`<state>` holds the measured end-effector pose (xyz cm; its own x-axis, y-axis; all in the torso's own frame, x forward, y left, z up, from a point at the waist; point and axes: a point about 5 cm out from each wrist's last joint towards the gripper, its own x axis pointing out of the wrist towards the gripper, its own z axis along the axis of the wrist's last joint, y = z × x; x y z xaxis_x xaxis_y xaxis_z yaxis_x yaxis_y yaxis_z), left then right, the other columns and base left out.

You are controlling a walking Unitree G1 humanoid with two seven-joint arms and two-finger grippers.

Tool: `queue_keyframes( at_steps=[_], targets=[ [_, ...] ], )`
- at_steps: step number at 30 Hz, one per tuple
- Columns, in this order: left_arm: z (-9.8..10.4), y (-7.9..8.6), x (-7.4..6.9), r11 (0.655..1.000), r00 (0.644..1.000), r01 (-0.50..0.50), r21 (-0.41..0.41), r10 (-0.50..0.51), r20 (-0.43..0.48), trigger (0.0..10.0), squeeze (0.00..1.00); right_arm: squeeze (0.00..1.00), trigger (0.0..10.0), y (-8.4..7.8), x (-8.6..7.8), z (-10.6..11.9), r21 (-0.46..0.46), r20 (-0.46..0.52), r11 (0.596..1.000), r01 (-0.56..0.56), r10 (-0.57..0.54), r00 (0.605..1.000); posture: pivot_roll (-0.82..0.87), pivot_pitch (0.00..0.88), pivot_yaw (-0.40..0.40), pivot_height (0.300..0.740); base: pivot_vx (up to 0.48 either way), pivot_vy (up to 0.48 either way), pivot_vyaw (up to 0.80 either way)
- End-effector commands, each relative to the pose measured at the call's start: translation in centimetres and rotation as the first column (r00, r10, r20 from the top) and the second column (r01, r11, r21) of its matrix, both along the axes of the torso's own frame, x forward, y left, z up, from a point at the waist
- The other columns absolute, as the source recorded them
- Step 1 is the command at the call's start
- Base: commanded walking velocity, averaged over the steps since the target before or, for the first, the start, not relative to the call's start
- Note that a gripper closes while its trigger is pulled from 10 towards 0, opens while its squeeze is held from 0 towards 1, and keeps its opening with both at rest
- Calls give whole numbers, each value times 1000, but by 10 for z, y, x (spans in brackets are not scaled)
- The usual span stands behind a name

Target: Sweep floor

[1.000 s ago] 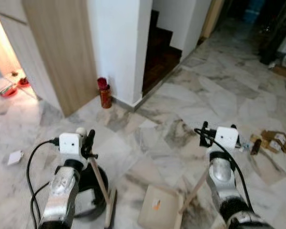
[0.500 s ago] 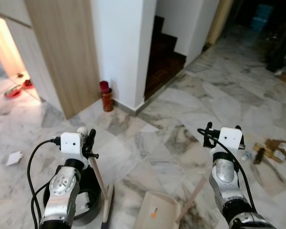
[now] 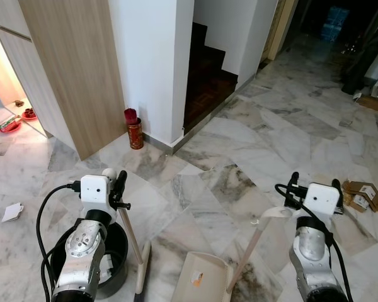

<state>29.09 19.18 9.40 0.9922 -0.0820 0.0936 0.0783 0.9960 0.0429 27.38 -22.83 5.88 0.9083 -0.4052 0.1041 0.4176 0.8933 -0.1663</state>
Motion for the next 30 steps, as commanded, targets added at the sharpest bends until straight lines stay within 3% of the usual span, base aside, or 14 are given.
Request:
queue_keyframes(
  at_steps=[1,8,15,23,26,30],
  targets=[
    [10,-2,4,1000,999,13,9,-14,41,10000,0,0,10000,2,-2,1,-10,-2,1000,-20,20,1000,77,0,-55,740,0,0,0],
    [10,-3,3,1000,999,18,9,-19,37,10000,0,0,10000,7,-21,-12,25,-94,994,-103,105,990,74,0,-57,740,0,0,0],
    [10,-4,3,1000,999,17,7,-17,40,10000,0,0,10000,17,-22,-23,87,-162,981,-170,183,970,80,0,-65,740,0,0,0],
    [11,-4,3,1000,999,17,5,-18,48,10000,0,0,10000,39,-24,-32,172,-195,933,-316,347,917,84,0,-68,740,0,0,0],
    [11,-5,3,1000,999,18,4,-19,49,10000,0,0,10000,37,-23,-28,161,-176,939,-305,332,927,84,0,-68,740,0,0,0],
    [10,-5,3,1000,999,19,3,-19,49,10000,0,0,10000,22,-18,-18,105,-142,971,-216,230,963,83,0,-68,740,0,0,0]
  ],
)
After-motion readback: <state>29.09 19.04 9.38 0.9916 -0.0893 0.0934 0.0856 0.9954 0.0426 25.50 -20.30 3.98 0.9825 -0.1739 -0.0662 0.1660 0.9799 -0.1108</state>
